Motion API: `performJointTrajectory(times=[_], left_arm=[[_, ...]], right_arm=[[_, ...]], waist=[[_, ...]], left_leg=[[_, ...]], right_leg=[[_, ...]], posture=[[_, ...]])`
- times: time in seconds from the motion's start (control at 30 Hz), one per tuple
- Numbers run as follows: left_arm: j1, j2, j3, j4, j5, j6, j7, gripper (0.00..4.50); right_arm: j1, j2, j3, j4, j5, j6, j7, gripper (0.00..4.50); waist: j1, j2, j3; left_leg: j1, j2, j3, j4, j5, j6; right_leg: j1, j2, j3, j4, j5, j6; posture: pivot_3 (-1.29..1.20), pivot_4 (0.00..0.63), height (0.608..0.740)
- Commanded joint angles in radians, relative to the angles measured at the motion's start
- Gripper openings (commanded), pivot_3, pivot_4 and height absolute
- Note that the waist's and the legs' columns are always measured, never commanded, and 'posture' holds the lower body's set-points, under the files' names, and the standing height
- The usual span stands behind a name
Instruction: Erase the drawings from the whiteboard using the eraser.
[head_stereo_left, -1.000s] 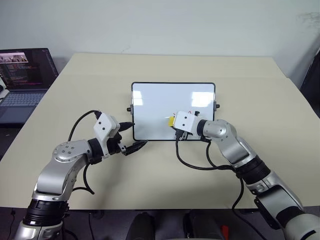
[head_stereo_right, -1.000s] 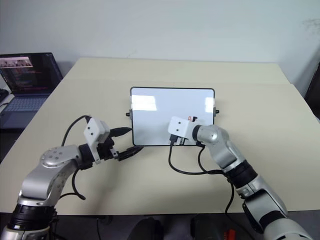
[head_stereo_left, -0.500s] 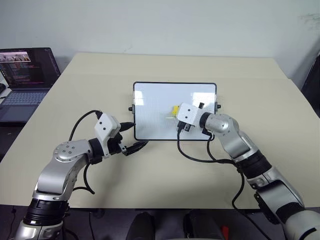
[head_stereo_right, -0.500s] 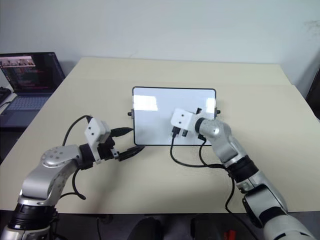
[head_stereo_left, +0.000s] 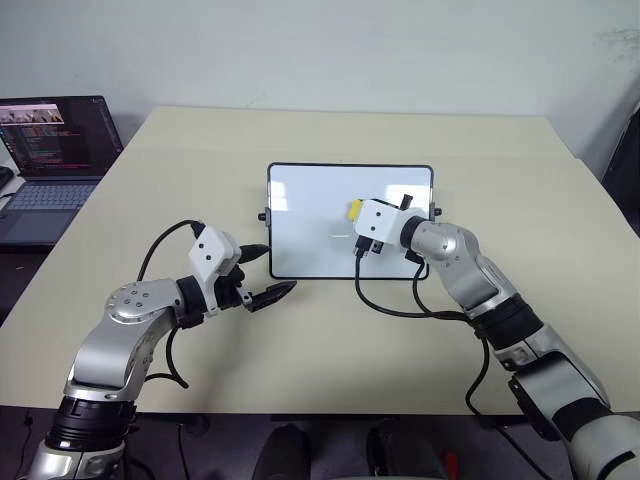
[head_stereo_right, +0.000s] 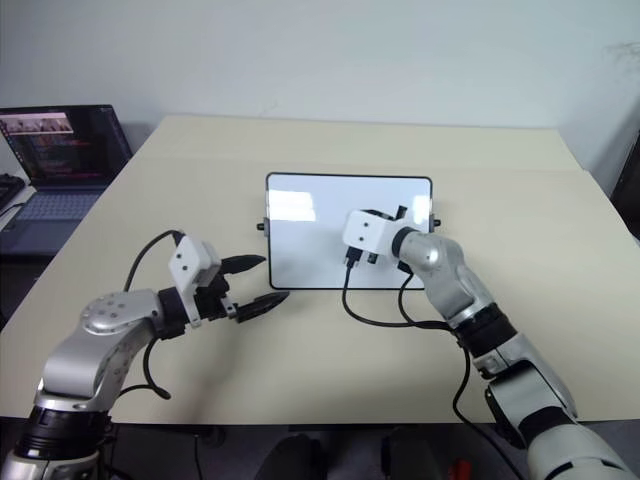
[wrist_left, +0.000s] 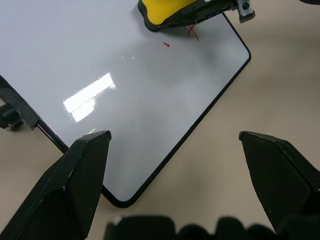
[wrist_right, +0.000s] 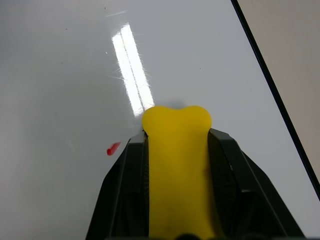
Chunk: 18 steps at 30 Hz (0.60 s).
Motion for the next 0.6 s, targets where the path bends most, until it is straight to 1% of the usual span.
performJointTrajectory(times=[0.03, 0.2, 0.33, 0.47, 0.6], left_arm=[[-0.016, 0.011, 0.014, -0.012, 0.004, -0.017, -0.007, 4.50], [-0.017, 0.011, 0.013, -0.013, 0.003, -0.015, -0.007, 4.50], [-0.014, 0.010, 0.012, -0.017, 0.003, -0.015, -0.006, 4.50], [-0.012, 0.007, 0.010, -0.019, 0.002, -0.015, -0.004, 4.50], [-0.013, 0.004, 0.007, -0.019, 0.003, -0.015, -0.003, 4.50]], right_arm=[[0.055, -0.032, 0.032, 0.013, -0.025, 0.048, 0.083, 1.26], [0.084, -0.047, 0.049, -0.012, -0.042, 0.054, 0.132, 1.26], [0.061, -0.033, 0.019, -0.003, -0.049, 0.038, 0.087, 1.26], [0.016, -0.010, -0.023, 0.031, -0.051, 0.012, -0.012, 1.26], [0.005, -0.008, -0.026, 0.049, -0.044, 0.005, -0.028, 1.26]], waist=[[0.000, 0.000, 0.000], [-0.002, 0.000, 0.000], [-0.002, 0.000, 0.000], [-0.003, 0.000, 0.000], [-0.002, 0.000, 0.000]], left_leg=[[0.000, 0.000, 0.000, 0.000, 0.000, 0.000], [0.000, 0.000, 0.000, 0.000, 0.000, 0.000], [0.001, 0.000, 0.000, 0.000, 0.000, 0.000], [0.001, 0.000, 0.000, 0.000, 0.000, 0.000], [0.000, 0.000, 0.000, 0.000, 0.001, 0.000]], right_leg=[[0.000, 0.000, 0.000, 0.000, 0.000, 0.000], [0.000, 0.000, 0.000, 0.000, 0.000, 0.000], [0.000, 0.000, 0.000, 0.000, 0.000, 0.000], [0.000, 0.000, 0.000, 0.000, 0.000, 0.000], [0.000, 0.000, 0.000, 0.000, 0.001, 0.000]], posture=[[0.00, 0.150, 0.740], [0.00, 0.150, 0.740], [0.00, 0.150, 0.740], [0.00, 0.150, 0.740], [0.00, 0.150, 0.740]])
